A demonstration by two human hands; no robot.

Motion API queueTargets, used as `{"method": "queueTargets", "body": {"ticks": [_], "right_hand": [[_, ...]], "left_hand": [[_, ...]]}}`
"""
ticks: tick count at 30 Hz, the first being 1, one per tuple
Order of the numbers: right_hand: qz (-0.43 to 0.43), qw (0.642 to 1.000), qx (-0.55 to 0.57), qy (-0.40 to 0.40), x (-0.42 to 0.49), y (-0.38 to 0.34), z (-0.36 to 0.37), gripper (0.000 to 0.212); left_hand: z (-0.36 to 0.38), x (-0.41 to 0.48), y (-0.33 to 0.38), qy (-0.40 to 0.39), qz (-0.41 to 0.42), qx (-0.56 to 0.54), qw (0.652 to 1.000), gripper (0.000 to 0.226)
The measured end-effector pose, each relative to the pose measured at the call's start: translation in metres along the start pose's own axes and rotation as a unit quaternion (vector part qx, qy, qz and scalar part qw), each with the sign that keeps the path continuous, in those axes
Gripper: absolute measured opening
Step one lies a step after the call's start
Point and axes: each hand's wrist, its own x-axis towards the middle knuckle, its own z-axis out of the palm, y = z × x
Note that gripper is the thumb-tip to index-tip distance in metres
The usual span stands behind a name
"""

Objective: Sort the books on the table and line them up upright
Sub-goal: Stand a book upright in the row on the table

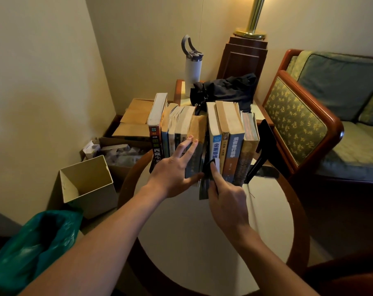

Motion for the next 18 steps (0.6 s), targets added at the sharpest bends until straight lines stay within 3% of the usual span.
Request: {"method": "queueTargets", "body": {"ticks": [9, 16, 18], "right_hand": [[-0.029, 0.997, -0.074, -0.026, 0.007, 0.017, 0.011, 0.050], [-0.028, 0.988, -0.138, -0.059, 0.041, 0.018, 0.042, 0.077], [-0.011, 0.992, -0.106, -0.070, 0.037, 0.025, 0.045, 0.080]], "left_hand": [[0.001, -0.001, -0.001, -0.009, -0.003, 0.015, 1.000, 0.097], [0.003, 0.000, -0.008, -0.009, 0.000, 0.016, 1.000, 0.106], [0.004, 0.000, -0.009, -0.003, 0.004, 0.016, 1.000, 0.107]]}}
